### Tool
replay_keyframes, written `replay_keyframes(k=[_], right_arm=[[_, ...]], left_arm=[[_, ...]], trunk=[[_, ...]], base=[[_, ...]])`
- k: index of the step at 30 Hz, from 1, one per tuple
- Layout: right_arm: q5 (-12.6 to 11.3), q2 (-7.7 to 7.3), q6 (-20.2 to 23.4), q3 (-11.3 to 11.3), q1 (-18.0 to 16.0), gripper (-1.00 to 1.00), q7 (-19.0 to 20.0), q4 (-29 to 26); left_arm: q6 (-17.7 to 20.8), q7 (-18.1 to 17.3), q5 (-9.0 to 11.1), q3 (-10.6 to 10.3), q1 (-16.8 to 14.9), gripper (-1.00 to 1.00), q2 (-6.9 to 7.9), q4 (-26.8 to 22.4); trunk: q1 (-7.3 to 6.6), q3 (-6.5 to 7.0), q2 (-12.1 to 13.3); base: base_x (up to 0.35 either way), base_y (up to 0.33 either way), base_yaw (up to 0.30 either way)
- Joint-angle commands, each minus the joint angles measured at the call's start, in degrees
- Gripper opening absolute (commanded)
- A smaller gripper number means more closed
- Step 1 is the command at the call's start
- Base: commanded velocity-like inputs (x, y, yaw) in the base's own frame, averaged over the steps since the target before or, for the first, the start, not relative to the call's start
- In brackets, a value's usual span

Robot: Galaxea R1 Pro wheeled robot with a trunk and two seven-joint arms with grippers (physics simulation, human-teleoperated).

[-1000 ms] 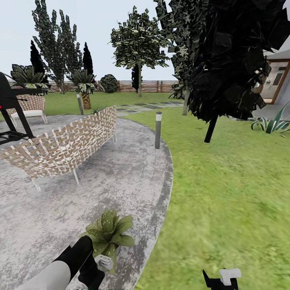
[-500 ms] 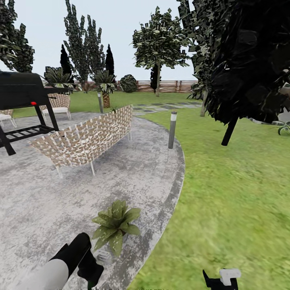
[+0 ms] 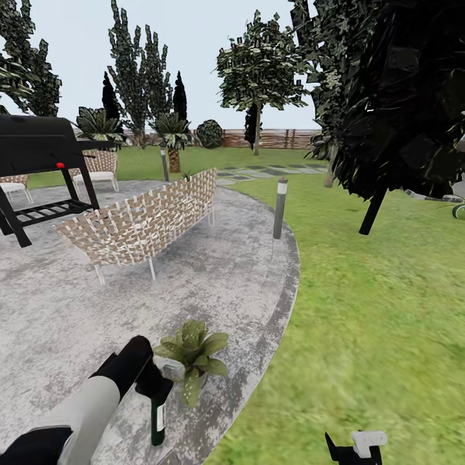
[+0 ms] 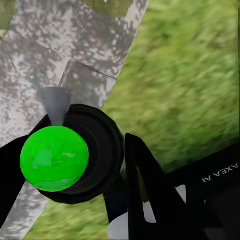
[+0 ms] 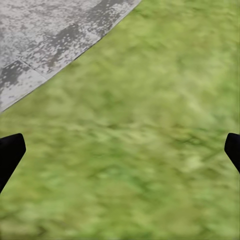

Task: Pick up the pesticide atomizer in the garden and spray insectifuge to fully cover both potted plants in the garden.

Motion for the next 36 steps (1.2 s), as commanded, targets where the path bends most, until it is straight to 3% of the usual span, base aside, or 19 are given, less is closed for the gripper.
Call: replay_keyframes(k=[1,5,11,14,18,19,21,27,36], right_arm=[[-0.61,-0.03,-0.17,0.38,-0.04,1.00,0.31,0.05],[-0.59,-0.01,-0.17,0.40,-0.04,1.00,0.31,0.05],[-0.51,-0.02,-0.12,0.41,-0.04,1.00,0.39,0.05],[-0.42,-0.04,-0.09,0.47,-0.04,1.00,0.46,0.11],[-0.35,-0.21,-0.15,0.48,-0.04,1.00,0.48,0.14],[-0.35,-0.22,-0.16,0.49,-0.04,1.00,0.48,0.14],[-0.35,-0.22,-0.16,0.49,-0.04,1.00,0.48,0.14],[-0.35,-0.24,-0.17,0.49,-0.04,1.00,0.52,0.14],[-0.35,-0.21,-0.17,0.49,-0.04,1.00,0.48,0.14]], left_arm=[[0.70,-0.50,-0.65,0.31,-0.50,-1.00,0.02,-0.09],[3.27,-0.74,-0.71,0.19,-1.03,-1.00,0.65,-0.17],[3.37,-1.12,-0.53,0.17,-1.40,-1.00,2.12,-0.14],[3.37,-1.95,-0.57,-1.00,-3.94,-1.00,2.23,0.34],[3.41,-11.57,-0.70,-12.85,-7.03,-1.00,2.26,0.75],[3.44,-16.51,-0.75,-18.13,-7.56,-1.00,2.36,0.72],[3.45,-19.19,-0.83,-20.56,-7.75,-1.00,2.49,0.69],[3.54,-20.54,-0.90,-21.73,-7.83,-1.00,3.18,0.54],[3.55,-20.61,-0.90,-21.83,-7.84,-1.00,3.19,0.69]], trunk=[[-0.01,-0.06,-0.02],[-0.01,-0.06,-0.02],[-0.01,-0.06,-0.02],[-0.01,-0.06,-0.02],[-0.01,-0.06,-0.02],[-0.01,-0.06,-0.02],[-0.01,-0.06,-0.02],[-0.01,-0.06,-0.02],[-0.01,-0.06,-0.02]], base=[[0.000,0.000,0.000],[0.000,0.000,0.000],[0.000,0.000,0.000],[0.000,0.000,0.000],[0.000,0.000,0.000],[0.000,0.000,0.000],[0.000,0.000,0.000],[0.038,0.000,0.000],[0.314,0.000,0.000]])
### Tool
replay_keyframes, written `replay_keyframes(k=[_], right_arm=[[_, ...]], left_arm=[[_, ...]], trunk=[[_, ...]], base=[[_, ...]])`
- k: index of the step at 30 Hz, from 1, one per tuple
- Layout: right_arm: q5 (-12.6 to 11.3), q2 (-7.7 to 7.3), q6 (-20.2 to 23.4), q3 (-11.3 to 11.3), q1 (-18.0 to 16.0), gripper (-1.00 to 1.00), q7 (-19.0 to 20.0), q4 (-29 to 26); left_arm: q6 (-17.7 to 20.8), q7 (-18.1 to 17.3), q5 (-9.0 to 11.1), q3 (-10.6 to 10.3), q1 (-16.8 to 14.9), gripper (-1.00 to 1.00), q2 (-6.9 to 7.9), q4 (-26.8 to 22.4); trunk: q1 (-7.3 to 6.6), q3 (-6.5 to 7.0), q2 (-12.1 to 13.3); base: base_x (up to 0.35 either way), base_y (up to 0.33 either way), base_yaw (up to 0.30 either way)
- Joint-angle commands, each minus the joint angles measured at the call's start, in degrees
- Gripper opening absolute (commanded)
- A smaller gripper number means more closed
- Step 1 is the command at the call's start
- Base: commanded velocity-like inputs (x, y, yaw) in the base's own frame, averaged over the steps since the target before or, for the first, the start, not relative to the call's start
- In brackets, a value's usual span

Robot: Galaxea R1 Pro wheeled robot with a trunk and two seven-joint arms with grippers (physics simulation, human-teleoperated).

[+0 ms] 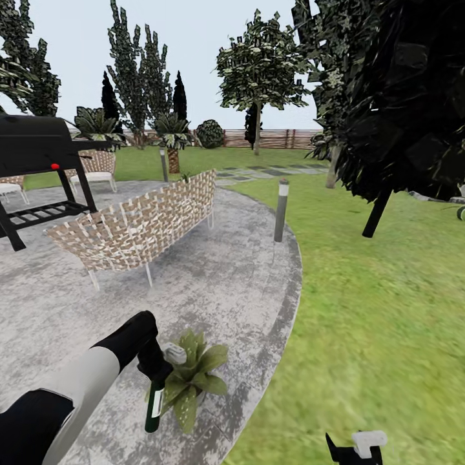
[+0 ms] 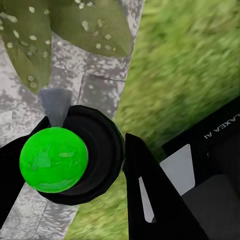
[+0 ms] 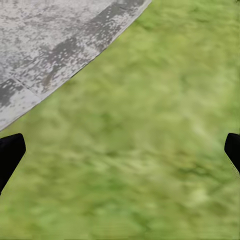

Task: Pick up the pesticide atomizer in the garden and spray insectifuge to fully cover both potted plants in the garden.

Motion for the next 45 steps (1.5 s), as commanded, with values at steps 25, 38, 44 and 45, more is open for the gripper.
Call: replay_keyframes(k=[25,38,44,45], right_arm=[[-0.69,0.22,-0.17,0.39,-0.04,1.00,0.29,-0.01],[-0.79,0.31,-0.17,0.39,-0.04,1.00,0.20,-0.03],[-0.79,0.31,-0.17,0.39,-0.04,1.00,0.19,-0.03],[-0.79,0.31,-0.17,0.39,-0.04,1.00,0.20,-0.03]], left_arm=[[-0.44,-0.71,-4.54,-0.15,2.96,-1.00,0.78,5.19],[-0.27,-0.83,-4.53,0.21,2.72,-1.00,0.49,4.55],[-0.27,-0.82,-4.50,0.44,2.72,-1.00,0.50,4.53],[-0.27,-0.83,-4.48,0.44,2.72,-1.00,0.50,4.53]], trunk=[[0.03,-0.06,-0.02],[0.03,-0.06,-0.02],[0.03,-0.06,-0.02],[0.03,-0.06,-0.02]], base=[[0.111,0.038,0.000],[0.120,0.000,0.000],[0.003,-0.120,0.002],[0.000,-0.258,0.043]])
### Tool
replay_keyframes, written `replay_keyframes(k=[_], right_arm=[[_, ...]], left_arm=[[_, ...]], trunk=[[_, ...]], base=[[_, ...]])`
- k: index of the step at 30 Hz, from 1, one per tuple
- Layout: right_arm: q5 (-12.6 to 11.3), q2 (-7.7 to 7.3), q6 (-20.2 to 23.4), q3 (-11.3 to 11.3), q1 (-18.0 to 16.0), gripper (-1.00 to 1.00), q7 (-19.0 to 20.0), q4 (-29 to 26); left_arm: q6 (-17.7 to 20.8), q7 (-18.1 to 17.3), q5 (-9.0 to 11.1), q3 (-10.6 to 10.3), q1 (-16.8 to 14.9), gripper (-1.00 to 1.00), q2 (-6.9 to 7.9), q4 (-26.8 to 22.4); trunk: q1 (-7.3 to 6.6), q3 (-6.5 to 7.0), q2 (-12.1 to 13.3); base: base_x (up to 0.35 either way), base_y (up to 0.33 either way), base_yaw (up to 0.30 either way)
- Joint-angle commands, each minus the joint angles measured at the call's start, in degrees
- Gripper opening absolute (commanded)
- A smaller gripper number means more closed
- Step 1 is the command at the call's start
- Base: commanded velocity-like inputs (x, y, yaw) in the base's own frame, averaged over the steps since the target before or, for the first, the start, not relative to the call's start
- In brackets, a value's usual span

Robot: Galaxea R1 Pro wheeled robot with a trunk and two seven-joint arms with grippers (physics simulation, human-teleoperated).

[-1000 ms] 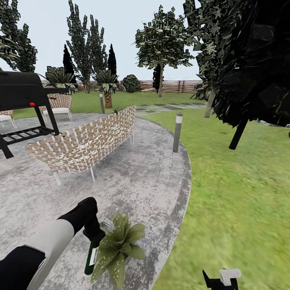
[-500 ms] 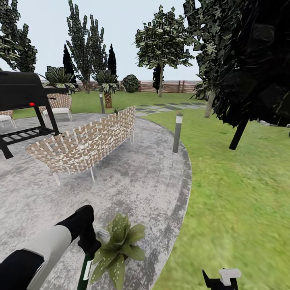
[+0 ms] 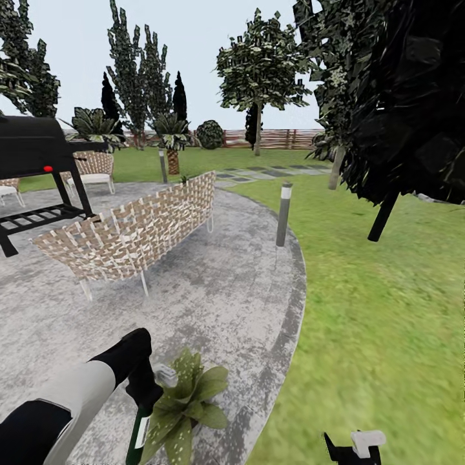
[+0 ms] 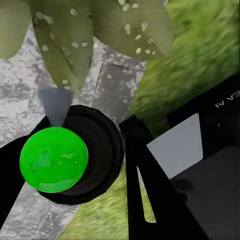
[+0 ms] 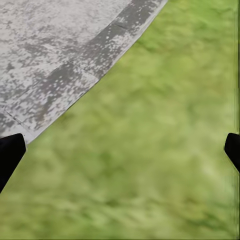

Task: Pick up the pesticide atomizer in the garden and spray insectifuge to fully cover both potted plants in the garden.

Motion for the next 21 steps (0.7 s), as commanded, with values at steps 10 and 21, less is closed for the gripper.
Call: replay_keyframes(k=[10,21], right_arm=[[-0.62,0.06,-0.12,0.39,-0.03,1.00,0.31,0.04],[-0.62,0.08,-0.11,0.39,-0.02,1.00,0.31,0.04]], left_arm=[[0.36,-0.59,-0.53,-0.02,-0.02,-1.00,0.01,-0.17],[0.36,-0.59,-0.60,-0.02,-0.02,-1.00,0.00,-0.23]], trunk=[[-0.01,-0.06,-0.02],[-0.01,-0.06,-0.02]], base=[[-0.013,-0.270,0.114],[-0.093,-0.272,0.274]])
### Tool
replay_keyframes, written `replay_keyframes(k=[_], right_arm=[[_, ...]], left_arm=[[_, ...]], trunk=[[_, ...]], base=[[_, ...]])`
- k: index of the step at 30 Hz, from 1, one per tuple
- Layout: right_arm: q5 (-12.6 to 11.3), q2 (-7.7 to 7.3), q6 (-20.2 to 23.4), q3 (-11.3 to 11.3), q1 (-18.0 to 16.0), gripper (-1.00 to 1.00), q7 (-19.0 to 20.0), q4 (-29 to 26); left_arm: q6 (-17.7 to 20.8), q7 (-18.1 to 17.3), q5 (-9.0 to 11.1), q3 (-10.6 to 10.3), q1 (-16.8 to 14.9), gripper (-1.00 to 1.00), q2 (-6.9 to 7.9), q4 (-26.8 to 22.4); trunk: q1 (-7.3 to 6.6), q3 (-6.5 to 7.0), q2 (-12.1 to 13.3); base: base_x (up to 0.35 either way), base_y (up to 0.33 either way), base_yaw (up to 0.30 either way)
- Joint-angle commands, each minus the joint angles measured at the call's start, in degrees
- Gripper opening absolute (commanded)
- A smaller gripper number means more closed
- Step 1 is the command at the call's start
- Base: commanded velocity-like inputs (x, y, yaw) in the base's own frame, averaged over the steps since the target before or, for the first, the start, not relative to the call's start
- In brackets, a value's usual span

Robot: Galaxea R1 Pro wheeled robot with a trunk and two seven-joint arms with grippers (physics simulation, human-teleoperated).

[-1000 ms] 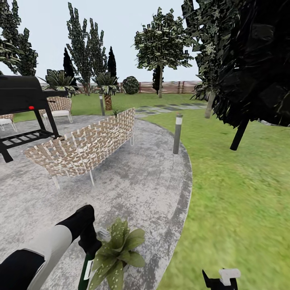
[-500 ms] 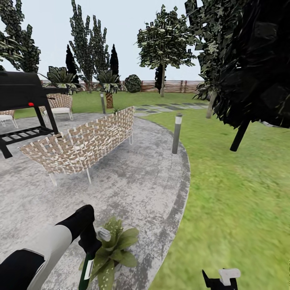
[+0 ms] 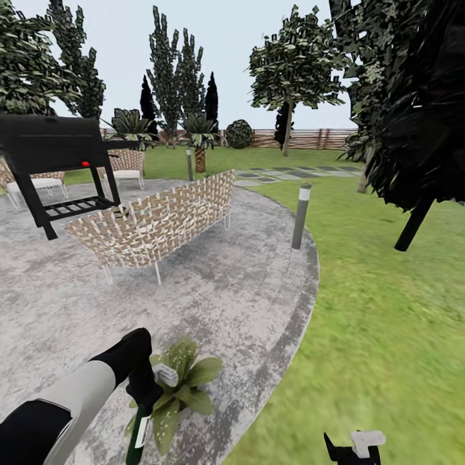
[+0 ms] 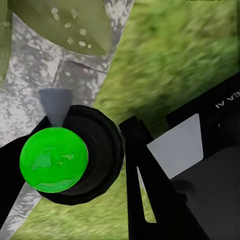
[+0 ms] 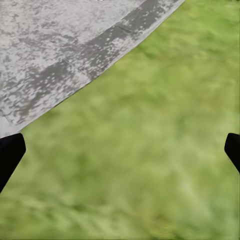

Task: Pick up the pesticide atomizer in the garden and spray insectifuge to fully cover both potted plants in the garden.

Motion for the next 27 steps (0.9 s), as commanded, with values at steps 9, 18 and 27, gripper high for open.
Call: replay_keyframes(k=[9,18,27], right_arm=[[-0.62,-0.02,-0.17,0.39,-0.03,1.00,0.30,0.03],[-0.62,-0.02,-0.17,0.39,-0.03,1.00,0.30,0.03],[-0.62,-0.01,-0.17,0.39,-0.03,1.00,0.30,0.03]], left_arm=[[0.45,-0.35,-0.57,0.00,-0.02,-1.00,-0.29,-0.14],[0.60,-0.17,-0.53,0.34,0.06,-1.00,-0.36,-0.06],[0.83,-0.19,-0.01,0.18,0.19,-1.00,-0.42,0.27]], trunk=[[-0.01,-0.06,-0.03],[-0.01,-0.06,-0.03],[-0.01,-0.06,-0.03]], base=[[0.124,-0.260,0.134],[0.028,-0.127,0.103],[0.000,-0.001,0.275]])
